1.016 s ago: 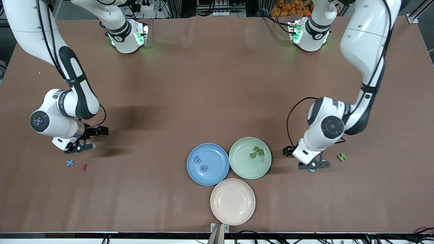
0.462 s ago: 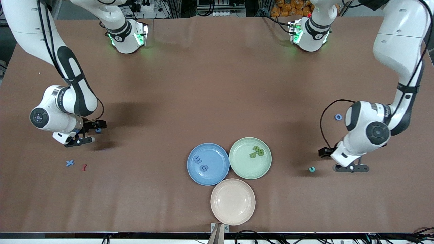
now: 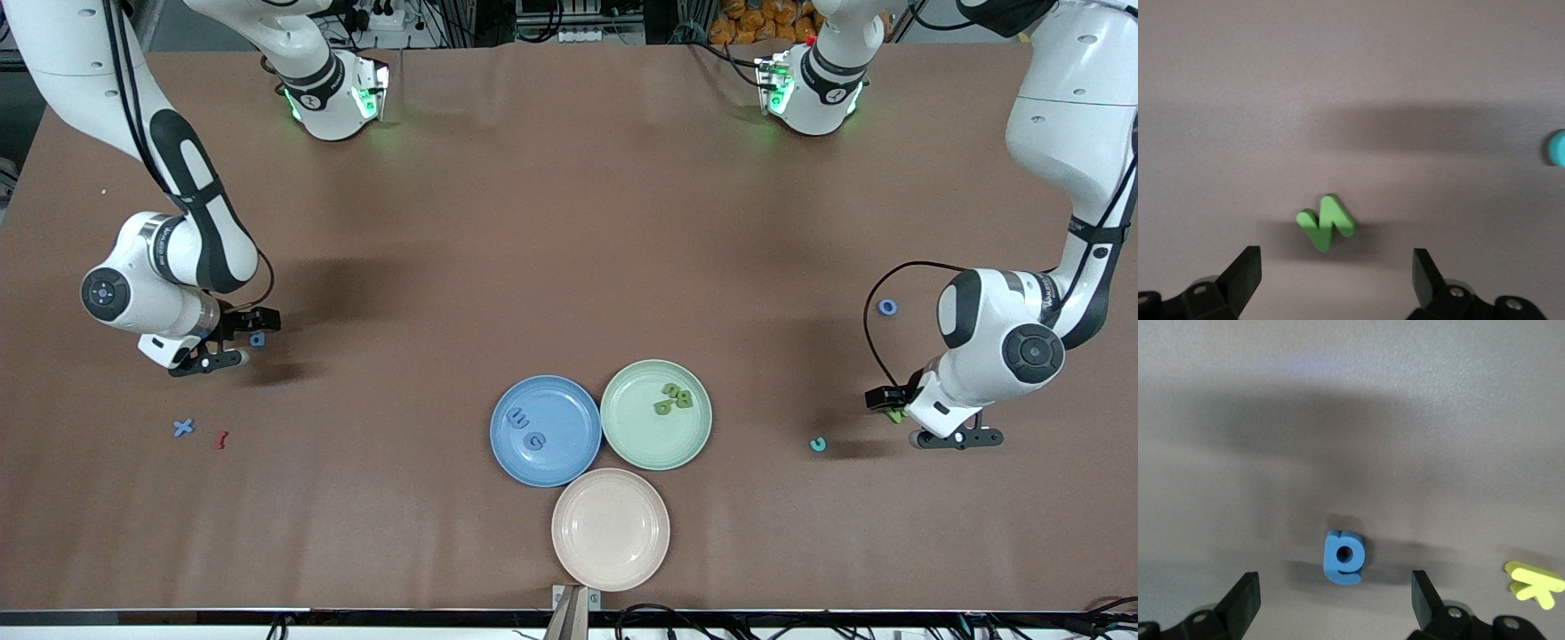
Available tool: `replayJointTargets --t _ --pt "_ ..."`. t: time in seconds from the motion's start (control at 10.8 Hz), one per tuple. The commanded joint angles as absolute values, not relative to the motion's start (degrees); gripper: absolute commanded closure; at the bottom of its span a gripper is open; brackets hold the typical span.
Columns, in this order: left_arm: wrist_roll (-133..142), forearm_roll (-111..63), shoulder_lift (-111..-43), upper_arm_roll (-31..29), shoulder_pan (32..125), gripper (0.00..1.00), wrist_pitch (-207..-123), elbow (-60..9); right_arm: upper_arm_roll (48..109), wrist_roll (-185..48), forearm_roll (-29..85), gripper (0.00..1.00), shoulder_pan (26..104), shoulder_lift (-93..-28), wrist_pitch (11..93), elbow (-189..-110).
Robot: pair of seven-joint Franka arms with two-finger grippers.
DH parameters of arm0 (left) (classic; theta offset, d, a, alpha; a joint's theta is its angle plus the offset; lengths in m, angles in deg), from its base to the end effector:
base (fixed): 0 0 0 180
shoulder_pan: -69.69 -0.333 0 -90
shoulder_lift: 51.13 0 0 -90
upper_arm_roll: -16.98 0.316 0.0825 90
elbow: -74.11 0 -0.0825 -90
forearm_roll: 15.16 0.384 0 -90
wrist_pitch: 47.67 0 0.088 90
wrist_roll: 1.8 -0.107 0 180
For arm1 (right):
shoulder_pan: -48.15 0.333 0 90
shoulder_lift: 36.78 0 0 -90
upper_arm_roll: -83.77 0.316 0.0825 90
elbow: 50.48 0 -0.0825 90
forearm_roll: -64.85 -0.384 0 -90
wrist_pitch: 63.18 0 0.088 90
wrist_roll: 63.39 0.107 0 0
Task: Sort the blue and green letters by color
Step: 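Grasp the blue e with the right gripper while the left gripper grasps green N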
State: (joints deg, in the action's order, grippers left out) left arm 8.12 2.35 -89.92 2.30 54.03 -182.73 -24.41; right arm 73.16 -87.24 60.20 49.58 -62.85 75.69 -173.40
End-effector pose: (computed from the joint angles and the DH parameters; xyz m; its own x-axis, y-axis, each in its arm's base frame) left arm 0.6691 0.0313 0.2032 0.9997 0.0255 -0.0020 0.0253 -0.9982 -0.0547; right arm 0.5432 -0.0899 0.1774 0.9655 0.2004 -0.1663 0.1980 -0.9797 -0.0314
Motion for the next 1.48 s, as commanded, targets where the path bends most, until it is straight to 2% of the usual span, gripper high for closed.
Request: replayJointTargets --t 0.0,0.28,0.46,0.55,0.65,0.74,0.83,0.92,1.39 --pt "7.9 3.9 -90.9 1.2 51.9 0.0 -183.2 -24.4 73.2 -86.2 59.8 0.0 49.7 -62.0 78.2 -175.2" --pt "8.0 3.7 -92.0 1.2 51.1 0.01 -184.9 -24.7 73.2 -86.2 58.7 0.0 50.3 -62.9 80.2 -175.2" --pt "8.0 3.4 -93.0 1.2 51.0 0.1 -186.3 -24.7 73.3 -86.2 58.0 0.0 50.4 -63.1 80.5 -175.2" --pt "8.0 3.4 -93.1 1.2 50.5 0.21 -186.4 -24.7 73.2 -86.2 58.0 0.0 50.4 -63.3 80.5 -175.2" --pt "8.0 3.5 -93.1 1.2 50.5 0.4 -186.4 -24.6 73.3 -86.2 58.0 0.15 50.4 -63.4 80.5 -175.2" --pt "8.0 3.4 -93.1 1.2 50.6 0.62 -186.4 -24.5 73.3 -86.2 58.0 0.84 50.2 -63.4 80.5 -175.2" --pt "7.9 3.6 -93.1 1.2 50.7 0.77 -186.4 -24.4 73.3 -86.6 58.0 1.0 50.1 -63.4 80.5 -175.2" --pt "7.9 3.7 -93.1 1.2 51.1 0.83 -186.4 -24.3 73.3 -87.1 58.0 1.0 49.9 -63.3 80.5 -175.2" --pt "8.3 3.8 -92.6 1.2 52.4 0.87 -186.4 -24.1 73.3 -86.8 58.0 1.0 50.3 -63.2 80.3 -174.4"
